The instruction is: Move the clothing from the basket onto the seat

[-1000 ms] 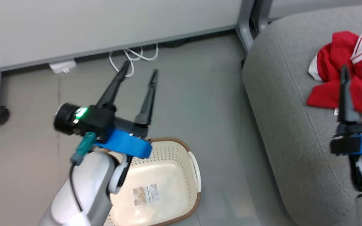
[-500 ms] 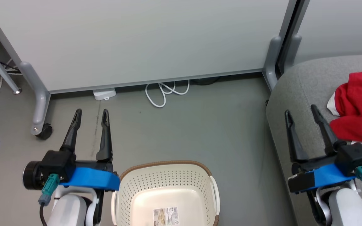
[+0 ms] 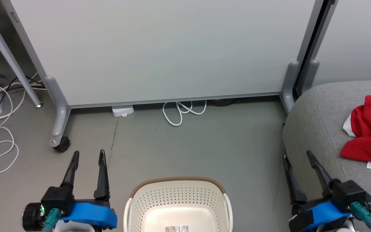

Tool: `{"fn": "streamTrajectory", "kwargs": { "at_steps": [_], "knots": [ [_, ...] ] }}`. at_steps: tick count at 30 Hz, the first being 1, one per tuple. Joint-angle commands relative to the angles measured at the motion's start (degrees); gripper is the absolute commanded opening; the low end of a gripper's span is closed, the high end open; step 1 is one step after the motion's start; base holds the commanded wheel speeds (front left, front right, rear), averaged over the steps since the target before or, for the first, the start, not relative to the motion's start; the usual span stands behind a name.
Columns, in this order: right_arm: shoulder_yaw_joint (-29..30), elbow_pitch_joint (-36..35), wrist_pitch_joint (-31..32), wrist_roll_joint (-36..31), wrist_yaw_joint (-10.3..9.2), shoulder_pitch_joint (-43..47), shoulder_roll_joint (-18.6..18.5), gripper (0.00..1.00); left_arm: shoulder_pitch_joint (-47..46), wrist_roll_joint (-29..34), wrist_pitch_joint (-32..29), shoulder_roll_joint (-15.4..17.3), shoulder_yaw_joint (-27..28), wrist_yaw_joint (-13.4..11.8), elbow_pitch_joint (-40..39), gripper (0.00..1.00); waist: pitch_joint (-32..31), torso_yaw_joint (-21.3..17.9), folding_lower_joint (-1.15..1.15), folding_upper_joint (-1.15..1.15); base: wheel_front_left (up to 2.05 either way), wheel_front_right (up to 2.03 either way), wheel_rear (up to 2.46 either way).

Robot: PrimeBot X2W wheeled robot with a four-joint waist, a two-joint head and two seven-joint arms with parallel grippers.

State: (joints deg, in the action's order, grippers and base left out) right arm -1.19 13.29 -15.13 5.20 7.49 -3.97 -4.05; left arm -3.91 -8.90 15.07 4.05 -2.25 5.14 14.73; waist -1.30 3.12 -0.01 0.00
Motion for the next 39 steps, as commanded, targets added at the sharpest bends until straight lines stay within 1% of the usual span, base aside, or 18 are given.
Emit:
{"fn": "streamTrajectory", "kwargs": {
  "at_steps": [1,7,15,28,29,33,39],
  "knots": [
    [0.1,0.3,0.0,0.2,0.01,1.4,0.2,1.00,0.9,0.7,0.1,-0.2,0.4,0.4,0.4,1.00,-0.2,0.1,0.01,0.00,0.00,0.00,0.00],
    [1.4,1.7,0.0,0.4,0.01,3.7,0.9,1.00,2.8,1.6,0.1,-0.7,-0.1,1.3,1.9,1.00,-0.8,0.2,0.01,0.00,0.00,0.00,0.00],
    [2.7,2.9,0.0,0.8,0.01,4.7,1.2,1.00,3.6,2.4,0.1,-1.1,-1.4,1.9,3.1,1.00,-0.9,0.2,0.01,0.00,0.00,0.00,0.00],
    [2.8,3.1,0.0,1.9,0.01,4.5,1.2,1.00,2.6,2.1,0.1,-1.2,-1.7,2.2,3.8,1.00,-0.7,0.0,0.01,0.00,0.00,0.00,0.00],
    [2.7,3.2,0.0,1.4,0.00,4.2,1.1,0.00,3.2,2.3,0.0,-1.1,-1.7,2.0,3.9,0.00,-0.7,0.0,0.01,0.00,0.00,0.00,0.00],
    [2.9,5.1,0.4,2.2,0.00,4.4,1.1,0.00,4.2,1.5,-0.6,-1.1,-1.6,2.0,5.7,0.00,-0.7,-0.1,0.01,0.00,0.00,0.00,0.00],
    [3.7,5.1,2.5,9.2,0.00,3.4,1.1,0.00,3.3,-5.6,-2.6,-1.1,-0.5,2.0,5.4,0.00,-0.6,-0.2,0.01,0.00,0.00,0.00,0.00]
  ]
}}
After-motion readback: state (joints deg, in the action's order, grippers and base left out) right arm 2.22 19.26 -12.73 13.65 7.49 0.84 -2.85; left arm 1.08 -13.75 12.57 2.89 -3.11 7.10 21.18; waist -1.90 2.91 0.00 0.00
